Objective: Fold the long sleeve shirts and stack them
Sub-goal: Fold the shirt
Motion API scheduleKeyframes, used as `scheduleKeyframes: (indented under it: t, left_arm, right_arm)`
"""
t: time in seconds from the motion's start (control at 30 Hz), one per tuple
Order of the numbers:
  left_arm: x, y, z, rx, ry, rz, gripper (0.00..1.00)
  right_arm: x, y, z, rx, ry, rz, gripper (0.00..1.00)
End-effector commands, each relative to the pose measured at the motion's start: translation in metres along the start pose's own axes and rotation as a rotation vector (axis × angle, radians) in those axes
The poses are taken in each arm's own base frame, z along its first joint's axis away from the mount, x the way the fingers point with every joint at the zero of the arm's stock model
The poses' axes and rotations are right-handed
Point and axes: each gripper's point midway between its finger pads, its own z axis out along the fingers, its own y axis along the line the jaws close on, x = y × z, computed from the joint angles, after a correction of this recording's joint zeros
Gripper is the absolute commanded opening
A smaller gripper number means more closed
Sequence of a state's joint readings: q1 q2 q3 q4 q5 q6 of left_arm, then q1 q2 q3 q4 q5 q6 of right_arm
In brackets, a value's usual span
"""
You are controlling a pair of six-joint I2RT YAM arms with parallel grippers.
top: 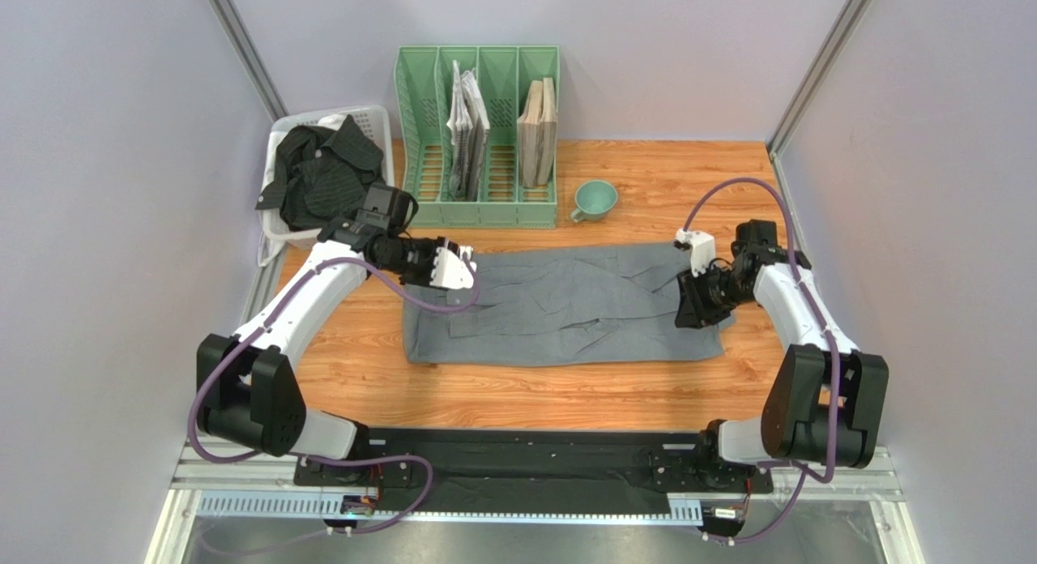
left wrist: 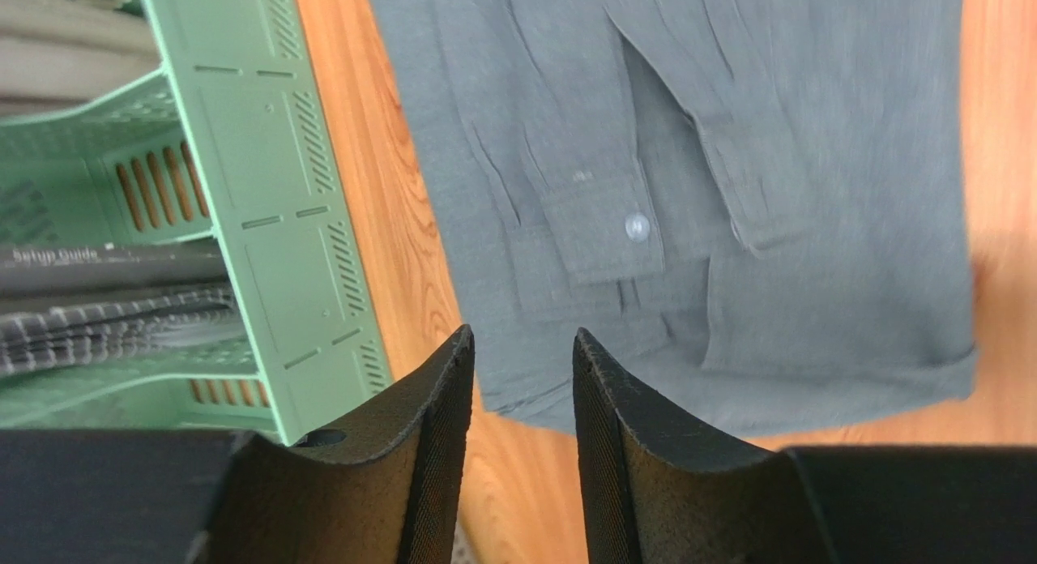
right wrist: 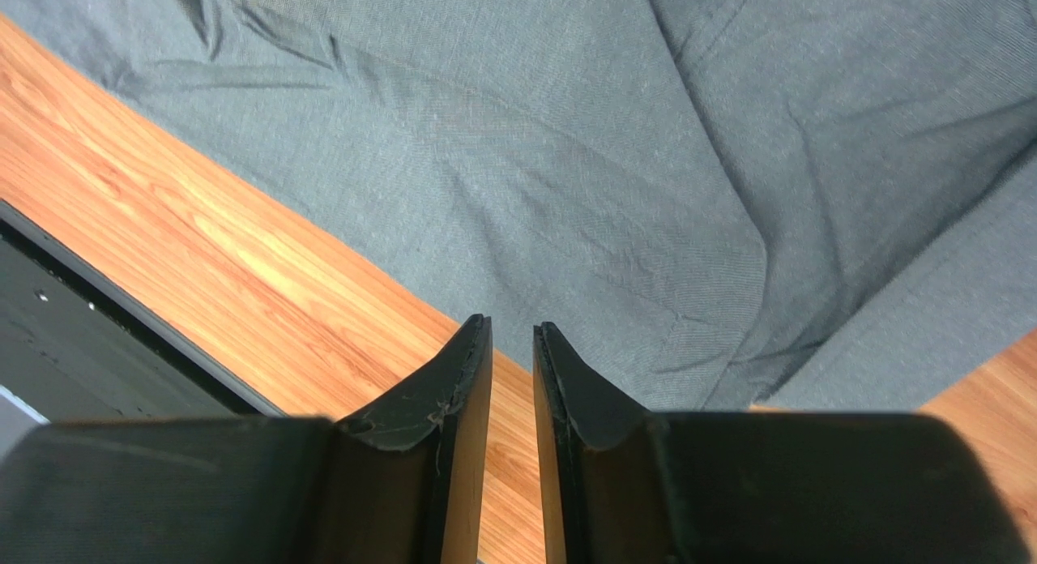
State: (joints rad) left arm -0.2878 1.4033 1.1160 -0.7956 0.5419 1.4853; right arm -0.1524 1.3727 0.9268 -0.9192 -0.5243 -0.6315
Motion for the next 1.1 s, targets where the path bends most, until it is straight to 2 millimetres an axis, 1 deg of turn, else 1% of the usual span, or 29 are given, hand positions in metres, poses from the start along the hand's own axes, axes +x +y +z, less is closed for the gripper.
scheduleKeyframes:
  t: [0.0,0.03,0.07,0.1,0.13,0.17,0.2,0.23,0.3,0.33,0.43,0.5,0.53,0.57,0.6,0.63,0.67,0.7,0.73,0.77,0.8,0.83,0.87,0.9,0.93,0.97,1.0,1.03,1.07]
  left_arm:
    - [-0.039,0.006,0.011,0.03,-0.095,-0.282,0.42]
    - [-0.036,-0.001,0.024,0.069,-0.07,-0.369,0.4]
    - [-0.038,-0.001,0.029,0.082,-0.058,-0.393,0.39]
    - [-0.037,-0.003,0.038,0.093,-0.026,-0.402,0.37]
    - [-0.031,-0.009,0.049,0.12,0.007,-0.458,0.36]
    - [-0.023,-0.01,0.056,0.121,0.053,-0.47,0.35]
    - [-0.019,-0.012,0.061,0.132,0.077,-0.48,0.34]
    - [-0.01,-0.018,0.071,0.16,0.111,-0.502,0.33]
    - [0.005,-0.028,0.082,0.196,0.179,-0.507,0.32]
    - [0.011,-0.033,0.085,0.209,0.202,-0.501,0.32]
    - [0.026,-0.043,0.096,0.231,0.31,-0.475,0.31]
    - [0.033,-0.04,0.1,0.202,0.364,-0.457,0.31]
    - [0.033,-0.038,0.1,0.185,0.364,-0.462,0.31]
    - [0.03,-0.032,0.101,0.157,0.349,-0.474,0.32]
    - [0.021,-0.021,0.092,0.112,0.312,-0.479,0.33]
    - [0.015,-0.018,0.087,0.087,0.277,-0.489,0.37]
    - [0.004,-0.009,0.082,0.055,0.19,-0.528,0.4]
    - [-0.012,0.003,0.062,-0.005,0.122,-0.525,0.45]
    - [-0.017,0.0,0.054,-0.019,0.087,-0.544,0.52]
    - [-0.021,0.003,0.044,-0.042,0.035,-0.559,0.55]
    - [-0.031,0.006,0.026,-0.079,-0.006,-0.564,0.56]
    - [-0.033,-0.001,0.02,-0.077,-0.021,-0.593,0.62]
    - [-0.033,-0.004,0.011,-0.082,-0.048,-0.637,0.63]
    - [-0.039,-0.006,-0.002,-0.1,-0.077,-0.689,0.63]
    - [-0.04,-0.008,-0.009,-0.1,-0.096,-0.743,0.69]
    - [-0.036,-0.009,-0.02,-0.111,-0.135,-0.833,0.7]
    - [-0.04,-0.008,-0.03,-0.127,-0.17,-0.886,0.91]
    - [-0.042,-0.01,-0.035,-0.116,-0.199,-0.97,0.91]
    - [-0.043,-0.013,-0.042,-0.099,-0.239,-1.033,0.91]
  right_arm:
    - [-0.019,-0.013,0.009,0.04,-0.017,0.055,0.24]
    - [-0.021,-0.017,0.012,0.048,-0.017,0.065,0.24]
    - [-0.02,-0.019,0.014,0.049,-0.007,0.083,0.23]
    - [-0.017,-0.022,0.021,0.045,0.013,0.097,0.23]
    - [-0.011,-0.028,0.024,0.065,0.041,0.11,0.23]
    - [-0.006,-0.032,0.028,0.077,0.063,0.118,0.22]
    - [0.001,-0.037,0.035,0.083,0.095,0.129,0.22]
    - [0.008,-0.043,0.037,0.106,0.128,0.132,0.21]
    - [0.016,-0.05,0.042,0.126,0.166,0.139,0.2]
    - [0.024,-0.055,0.046,0.141,0.202,0.144,0.2]
    - [0.038,-0.071,0.05,0.191,0.26,0.157,0.18]
    - [0.044,-0.085,0.047,0.242,0.287,0.162,0.17]
    - [0.049,-0.091,0.049,0.251,0.304,0.166,0.16]
    - [0.049,-0.1,0.045,0.273,0.304,0.175,0.15]
    - [0.051,-0.109,0.043,0.298,0.312,0.177,0.15]
    - [0.052,-0.113,0.042,0.304,0.32,0.181,0.15]
    - [0.048,-0.121,0.039,0.312,0.306,0.193,0.15]
    - [0.046,-0.116,0.037,0.283,0.299,0.204,0.15]
    - [0.044,-0.114,0.034,0.27,0.29,0.208,0.17]
    - [0.035,-0.109,0.027,0.256,0.257,0.186,0.18]
    - [0.029,-0.095,0.024,0.196,0.227,0.179,0.21]
    - [0.021,-0.087,0.018,0.182,0.192,0.162,0.25]
    - [0.012,-0.077,0.013,0.141,0.153,0.112,0.3]
    - [-0.003,-0.064,-0.002,0.133,0.079,0.084,0.36]
    - [-0.012,-0.056,-0.008,0.128,0.042,0.052,0.38]
    - [-0.021,-0.044,-0.013,0.105,0.011,-0.005,0.39]
    - [-0.038,-0.031,-0.027,0.126,-0.063,-0.063,0.39]
    - [-0.044,-0.021,-0.03,0.119,-0.089,-0.101,0.39]
    - [-0.055,-0.001,-0.029,0.091,-0.114,-0.175,0.39]
